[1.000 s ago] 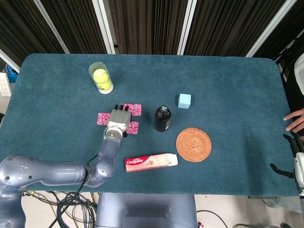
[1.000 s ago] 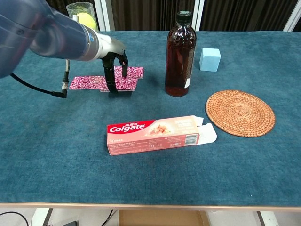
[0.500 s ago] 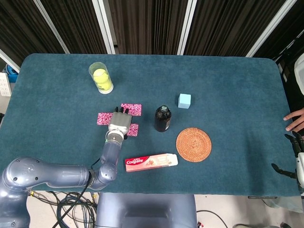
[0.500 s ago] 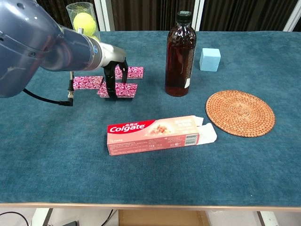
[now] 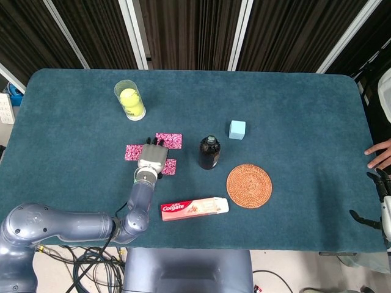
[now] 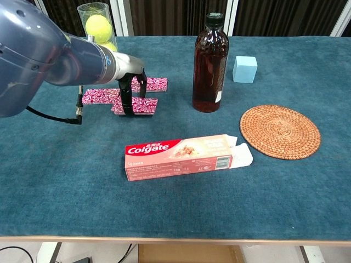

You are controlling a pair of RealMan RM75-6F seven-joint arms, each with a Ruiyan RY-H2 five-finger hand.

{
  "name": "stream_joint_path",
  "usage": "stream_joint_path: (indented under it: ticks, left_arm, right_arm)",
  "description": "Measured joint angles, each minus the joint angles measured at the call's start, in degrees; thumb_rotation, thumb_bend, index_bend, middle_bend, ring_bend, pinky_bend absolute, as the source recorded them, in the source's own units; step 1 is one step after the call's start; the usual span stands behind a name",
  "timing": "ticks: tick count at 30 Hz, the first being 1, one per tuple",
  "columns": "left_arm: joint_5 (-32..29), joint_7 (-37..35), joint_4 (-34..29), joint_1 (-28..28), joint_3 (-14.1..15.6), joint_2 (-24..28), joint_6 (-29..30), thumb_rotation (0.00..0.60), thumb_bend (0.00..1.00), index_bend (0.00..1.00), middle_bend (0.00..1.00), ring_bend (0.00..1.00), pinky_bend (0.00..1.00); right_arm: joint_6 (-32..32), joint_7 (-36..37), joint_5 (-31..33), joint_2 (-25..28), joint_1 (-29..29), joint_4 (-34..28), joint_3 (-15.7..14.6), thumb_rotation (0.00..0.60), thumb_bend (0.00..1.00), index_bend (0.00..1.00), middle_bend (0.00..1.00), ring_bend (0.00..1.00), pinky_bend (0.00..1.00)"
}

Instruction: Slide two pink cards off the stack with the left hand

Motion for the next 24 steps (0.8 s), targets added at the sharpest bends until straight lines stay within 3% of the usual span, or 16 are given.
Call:
stream_joint_path:
  ticks: [12, 24]
  left_arm:
    - [-0.1, 1.4, 0.0, 0.6, -0.5, 0.0, -0.1, 0.6, 0.16, 0.38, 0.14, 0.0, 0.0]
    - [0.4, 2.0, 0.0, 0.9, -1.1, 0.0, -0.2, 0.6, 0.16, 0.34, 0.13, 0.0, 0.0]
  right_arm:
    - [0.0, 0.0, 0.1, 0.0, 0.0, 0.0, 0.1, 0.6, 0.11, 0.15, 0.06, 0.13, 0.23]
    - [0.0, 0.0, 0.3, 0.1, -0.1, -0.1, 0.2, 0.6, 0.11, 0.15, 0.08, 0.13, 0.23]
